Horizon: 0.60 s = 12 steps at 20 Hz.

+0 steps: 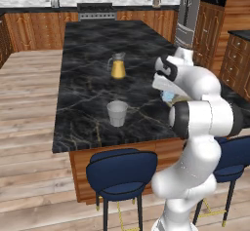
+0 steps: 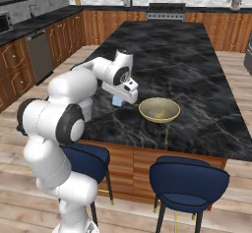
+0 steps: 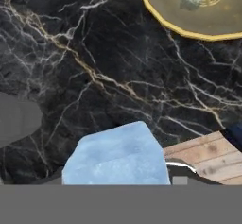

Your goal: There are two ice cubes in the ice bowl. Place both ice cubes in the glass cup.

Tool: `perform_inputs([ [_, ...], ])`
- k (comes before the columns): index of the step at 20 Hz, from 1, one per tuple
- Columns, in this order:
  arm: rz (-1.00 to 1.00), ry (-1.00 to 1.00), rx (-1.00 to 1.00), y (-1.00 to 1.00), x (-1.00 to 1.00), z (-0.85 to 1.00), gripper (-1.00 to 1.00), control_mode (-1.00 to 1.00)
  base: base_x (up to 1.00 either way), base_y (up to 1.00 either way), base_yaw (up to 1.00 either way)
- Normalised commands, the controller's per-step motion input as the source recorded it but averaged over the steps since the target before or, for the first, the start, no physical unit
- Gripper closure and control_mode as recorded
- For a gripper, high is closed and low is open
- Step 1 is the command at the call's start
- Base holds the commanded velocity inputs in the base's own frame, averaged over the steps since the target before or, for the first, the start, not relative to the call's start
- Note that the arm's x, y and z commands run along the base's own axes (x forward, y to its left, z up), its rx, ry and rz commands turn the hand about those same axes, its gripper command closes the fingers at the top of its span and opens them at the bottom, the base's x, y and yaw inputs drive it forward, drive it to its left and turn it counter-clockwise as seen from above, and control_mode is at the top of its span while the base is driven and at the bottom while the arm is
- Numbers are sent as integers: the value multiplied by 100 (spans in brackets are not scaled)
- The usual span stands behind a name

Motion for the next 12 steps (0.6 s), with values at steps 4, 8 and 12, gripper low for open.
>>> perform_inputs([
  [4, 0, -4, -10, 100, 0, 25, 100, -100, 0, 0, 0],
  [8, 0, -4, -5, 100, 6, 10, 100, -100, 0, 0, 0],
  [12, 0, 0, -3, 97, 51, 0, 100, -100, 0, 0, 0],
])
